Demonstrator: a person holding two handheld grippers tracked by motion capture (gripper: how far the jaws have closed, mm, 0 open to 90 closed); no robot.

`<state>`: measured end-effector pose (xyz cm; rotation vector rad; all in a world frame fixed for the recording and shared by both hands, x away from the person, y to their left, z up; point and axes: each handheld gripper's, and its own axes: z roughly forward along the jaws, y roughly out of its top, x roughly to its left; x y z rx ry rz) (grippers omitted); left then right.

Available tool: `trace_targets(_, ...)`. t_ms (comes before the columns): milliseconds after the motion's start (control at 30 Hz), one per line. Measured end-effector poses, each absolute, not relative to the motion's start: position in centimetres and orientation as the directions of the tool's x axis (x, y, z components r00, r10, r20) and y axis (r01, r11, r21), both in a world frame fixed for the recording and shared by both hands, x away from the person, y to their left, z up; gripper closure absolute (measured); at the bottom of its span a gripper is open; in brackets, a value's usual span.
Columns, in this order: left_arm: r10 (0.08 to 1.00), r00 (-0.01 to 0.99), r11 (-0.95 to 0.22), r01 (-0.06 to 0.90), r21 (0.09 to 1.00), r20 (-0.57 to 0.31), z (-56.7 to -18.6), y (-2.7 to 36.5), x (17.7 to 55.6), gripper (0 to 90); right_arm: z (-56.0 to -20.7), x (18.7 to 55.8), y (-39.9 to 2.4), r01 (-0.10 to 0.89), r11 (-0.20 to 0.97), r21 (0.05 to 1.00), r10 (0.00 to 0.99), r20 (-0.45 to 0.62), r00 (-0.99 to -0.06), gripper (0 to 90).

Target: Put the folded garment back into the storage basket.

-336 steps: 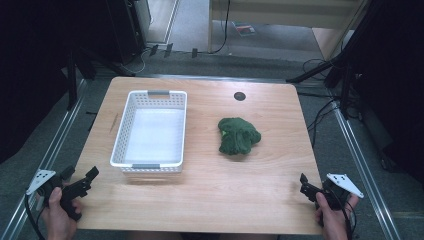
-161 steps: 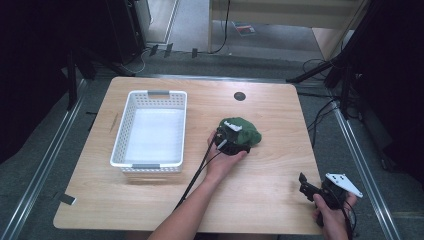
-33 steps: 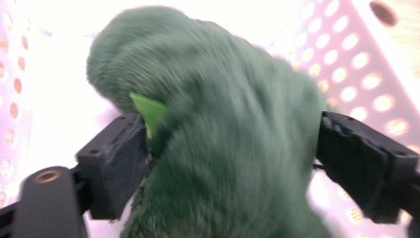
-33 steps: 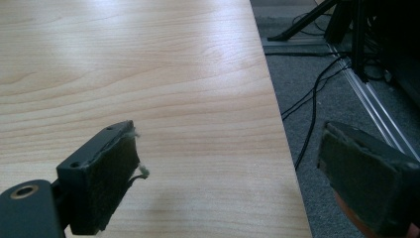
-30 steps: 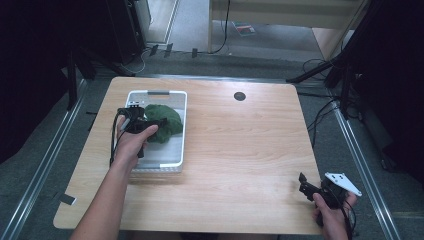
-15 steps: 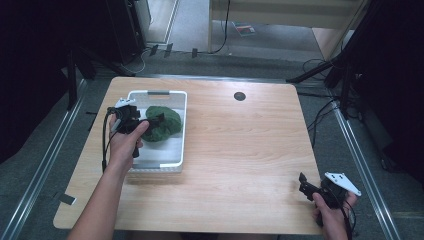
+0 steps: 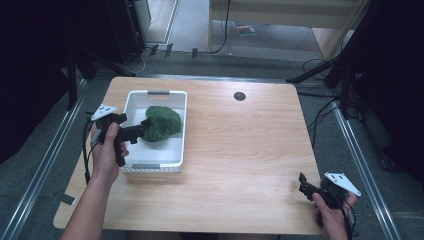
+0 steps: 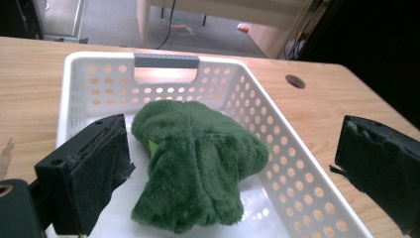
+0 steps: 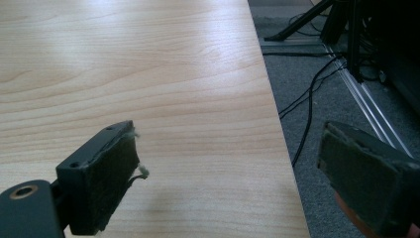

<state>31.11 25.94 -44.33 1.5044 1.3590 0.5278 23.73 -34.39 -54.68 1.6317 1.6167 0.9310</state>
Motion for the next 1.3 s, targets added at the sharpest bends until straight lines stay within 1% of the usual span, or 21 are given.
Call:
trace_targets(133,0.919,0.268,0.139,0.465,0.874,-0.289,-44.5,26.7,29.7,1.0,-54.7,23.7,-34.4,0.536,-0.027,0.844,0.999,0.040,-0.012,9.1)
trace_targets(433,0.931,0.263,0.125,0.423,0.897,-0.254,-45.4,28.6,26.8,1.0,-54.7,23.7,-34.3,0.534,-0.020,0.845,0.999,0.033,-0.016,9.2)
trace_targets(633,0.932,0.249,0.152,0.389,0.909,-0.263,-46.6,30.3,24.9,1.0,-54.7,23.7,-34.3,0.534,-0.019,0.845,0.999,0.031,-0.013,9.2)
trace_targets(833,0.939,0.236,0.148,0.377,0.914,-0.249,-47.3,31.4,23.7,1.1,-54.7,23.7,-34.3,0.534,-0.017,0.845,1.000,0.027,-0.012,9.4)
trace_targets(967,0.939,0.226,0.163,0.372,0.914,-0.259,-48.3,32.4,22.5,1.0,-54.7,23.6,-34.2,0.532,-0.009,0.847,1.000,0.021,-0.016,9.5)
trace_targets(1300,0.953,0.187,0.156,0.378,0.912,-0.240,-50.8,34.3,20.8,1.1,-54.7,23.6,-34.2,0.530,-0.008,0.848,1.000,0.019,-0.015,9.5)
